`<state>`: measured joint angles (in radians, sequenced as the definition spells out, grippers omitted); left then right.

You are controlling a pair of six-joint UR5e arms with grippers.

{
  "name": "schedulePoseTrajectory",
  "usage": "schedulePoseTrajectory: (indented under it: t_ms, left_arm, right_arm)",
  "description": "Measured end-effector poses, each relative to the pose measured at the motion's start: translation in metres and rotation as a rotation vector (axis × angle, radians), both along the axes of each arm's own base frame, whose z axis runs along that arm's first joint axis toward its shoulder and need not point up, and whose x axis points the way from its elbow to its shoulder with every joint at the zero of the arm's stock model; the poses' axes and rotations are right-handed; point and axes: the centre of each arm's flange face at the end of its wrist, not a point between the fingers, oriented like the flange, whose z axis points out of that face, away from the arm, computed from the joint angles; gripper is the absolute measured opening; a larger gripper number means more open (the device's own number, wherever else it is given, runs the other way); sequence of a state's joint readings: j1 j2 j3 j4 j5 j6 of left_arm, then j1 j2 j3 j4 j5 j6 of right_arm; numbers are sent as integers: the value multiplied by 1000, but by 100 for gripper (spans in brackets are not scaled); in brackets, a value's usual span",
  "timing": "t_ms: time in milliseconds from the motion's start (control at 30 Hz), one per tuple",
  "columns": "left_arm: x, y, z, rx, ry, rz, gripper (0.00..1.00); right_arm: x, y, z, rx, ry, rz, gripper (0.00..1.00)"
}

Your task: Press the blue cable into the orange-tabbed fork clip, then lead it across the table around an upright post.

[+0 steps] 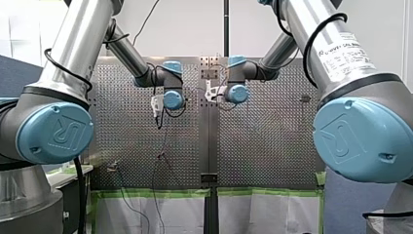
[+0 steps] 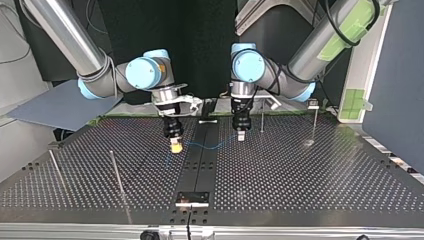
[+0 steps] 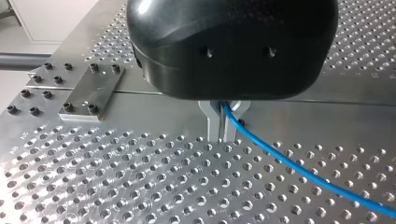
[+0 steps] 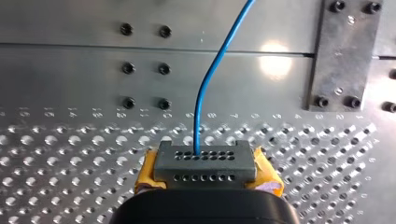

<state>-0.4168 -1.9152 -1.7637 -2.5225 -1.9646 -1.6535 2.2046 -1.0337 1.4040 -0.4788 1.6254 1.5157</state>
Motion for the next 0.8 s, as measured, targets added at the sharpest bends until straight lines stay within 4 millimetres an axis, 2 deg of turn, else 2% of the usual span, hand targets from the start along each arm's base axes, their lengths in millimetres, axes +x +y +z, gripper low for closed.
schedulePoseTrajectory:
  t_ms: [200,433,800]
  left_arm:
    - [0,-6,8,4,6,-3,2]
    - [1,-12,19,1,1,-10,2]
    - [-1,-15,59,-29,-36,-4,2]
  right_arm:
    - [-4,-2,9,-11,-11,-4,0]
    - [-8,0,31,-36,-29,-6,0]
    - [-12,2,46,-55,-43,-7,0]
